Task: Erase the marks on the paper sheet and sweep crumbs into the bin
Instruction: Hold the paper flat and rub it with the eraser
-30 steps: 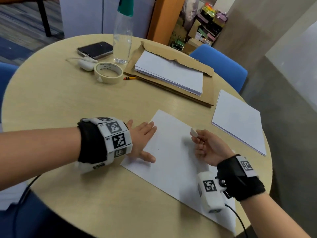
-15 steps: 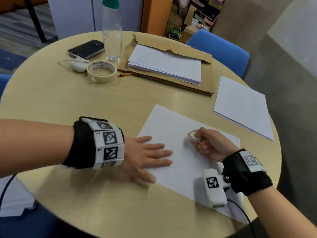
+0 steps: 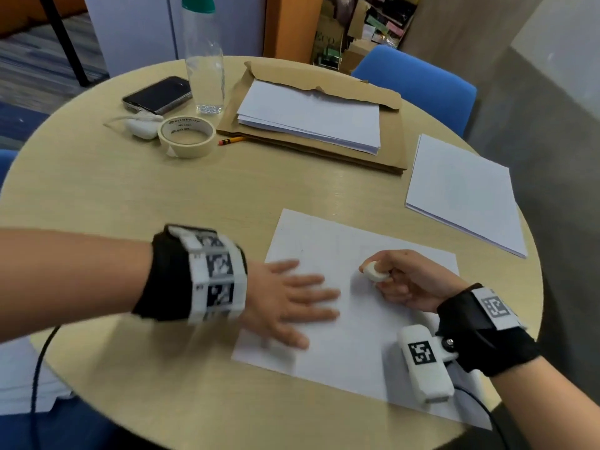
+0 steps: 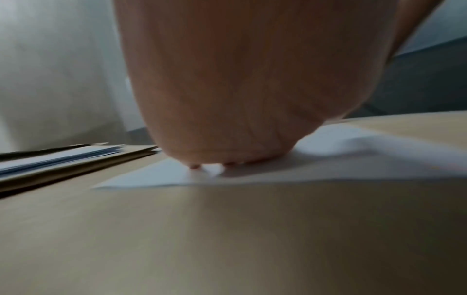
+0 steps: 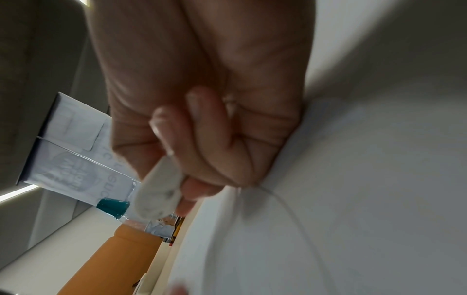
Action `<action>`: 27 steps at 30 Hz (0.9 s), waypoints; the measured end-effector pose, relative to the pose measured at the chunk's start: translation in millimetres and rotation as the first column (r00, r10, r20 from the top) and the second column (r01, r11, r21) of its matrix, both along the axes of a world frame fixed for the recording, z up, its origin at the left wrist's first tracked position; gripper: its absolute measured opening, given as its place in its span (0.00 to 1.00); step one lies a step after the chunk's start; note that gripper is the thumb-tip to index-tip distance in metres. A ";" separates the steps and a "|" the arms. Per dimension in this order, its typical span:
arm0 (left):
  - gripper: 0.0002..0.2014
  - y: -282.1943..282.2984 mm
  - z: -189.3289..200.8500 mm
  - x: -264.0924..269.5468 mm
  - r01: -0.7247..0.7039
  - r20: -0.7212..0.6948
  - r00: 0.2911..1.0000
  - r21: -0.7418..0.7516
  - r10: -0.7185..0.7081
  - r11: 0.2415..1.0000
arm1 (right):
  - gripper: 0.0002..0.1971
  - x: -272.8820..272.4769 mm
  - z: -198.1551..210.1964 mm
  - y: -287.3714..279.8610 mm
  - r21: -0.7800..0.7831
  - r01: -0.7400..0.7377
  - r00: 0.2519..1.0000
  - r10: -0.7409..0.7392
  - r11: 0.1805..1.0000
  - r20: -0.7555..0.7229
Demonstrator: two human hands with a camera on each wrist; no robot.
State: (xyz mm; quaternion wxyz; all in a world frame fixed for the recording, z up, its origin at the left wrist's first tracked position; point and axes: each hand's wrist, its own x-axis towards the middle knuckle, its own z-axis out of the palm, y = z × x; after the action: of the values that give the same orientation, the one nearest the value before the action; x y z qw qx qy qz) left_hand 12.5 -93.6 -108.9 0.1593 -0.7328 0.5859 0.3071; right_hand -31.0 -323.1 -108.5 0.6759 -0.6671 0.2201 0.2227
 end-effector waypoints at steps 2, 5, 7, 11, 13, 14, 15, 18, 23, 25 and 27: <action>0.32 0.7 0.8 32.5 -0.235 0.080 0.968 -0.030 0.237 0.971 | 0.08 -1.1 -0.5 0.8 -0.007 -0.003 1.000 0.003 1.000 0.000; 0.37 -3.7 8.0 60.6 -0.436 0.255 0.864 -0.057 0.435 0.898 | 0.08 -1.2 -0.2 0.1 -0.005 0.001 1.000 -0.001 1.000 0.005; 0.38 -12.1 12.5 46.2 -0.339 0.231 0.909 -0.073 0.346 0.938 | 0.08 -0.3 -0.6 -0.6 0.004 0.008 1.000 -0.008 1.000 0.009; 0.33 -33.5 15.6 -5.4 -0.105 -0.052 0.993 -0.003 0.105 0.994 | 0.07 1.3 -2.3 -3.7 0.022 0.024 1.000 -0.024 0.999 0.005; 0.31 -40.5 10.8 5.7 -0.154 -0.026 0.988 0.003 0.154 0.988 | 0.10 1.5 -3.8 -4.8 0.026 0.026 1.000 -0.026 0.999 0.003; 0.31 -41.6 7.6 18.5 -0.218 0.013 0.976 -0.020 0.218 0.976 | 0.08 1.3 -3.8 -4.3 0.032 0.024 1.000 -0.024 0.999 0.004; 0.31 -40.2 4.9 32.3 -0.305 0.056 0.950 -0.045 0.307 0.951 | 0.06 1.0 -3.0 -3.5 0.038 0.016 1.000 -0.017 0.999 0.009; 0.36 -27.2 3.5 70.8 -0.594 0.159 0.782 -0.101 0.602 0.798 | 0.06 0.7 -0.6 -2.0 0.044 -0.014 1.000 0.013 0.999 0.017; 0.36 -21.2 15.1 45.8 -0.413 0.127 0.893 -0.150 0.432 0.898 | 0.14 -0.2 -0.1 -1.4 0.053 0.024 1.000 -0.025 0.998 0.020; 0.32 -16.7 8.6 32.5 -0.311 0.060 0.948 -0.058 0.314 0.949 | 0.13 -0.2 1.2 -0.5 0.052 0.044 0.999 -0.045 0.998 0.015; 0.32 -3.9 4.9 42.6 -0.457 0.138 0.881 -0.006 0.453 0.890 | 0.12 -0.5 3.0 1.1 0.055 0.046 0.999 -0.047 0.997 0.015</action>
State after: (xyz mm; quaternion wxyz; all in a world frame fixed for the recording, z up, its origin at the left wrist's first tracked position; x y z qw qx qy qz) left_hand 55.1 -97.5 -104.0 0.1322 -0.8667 0.3812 0.2933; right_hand -31.5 -322.0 -105.4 0.7007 -0.6448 0.2240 0.2076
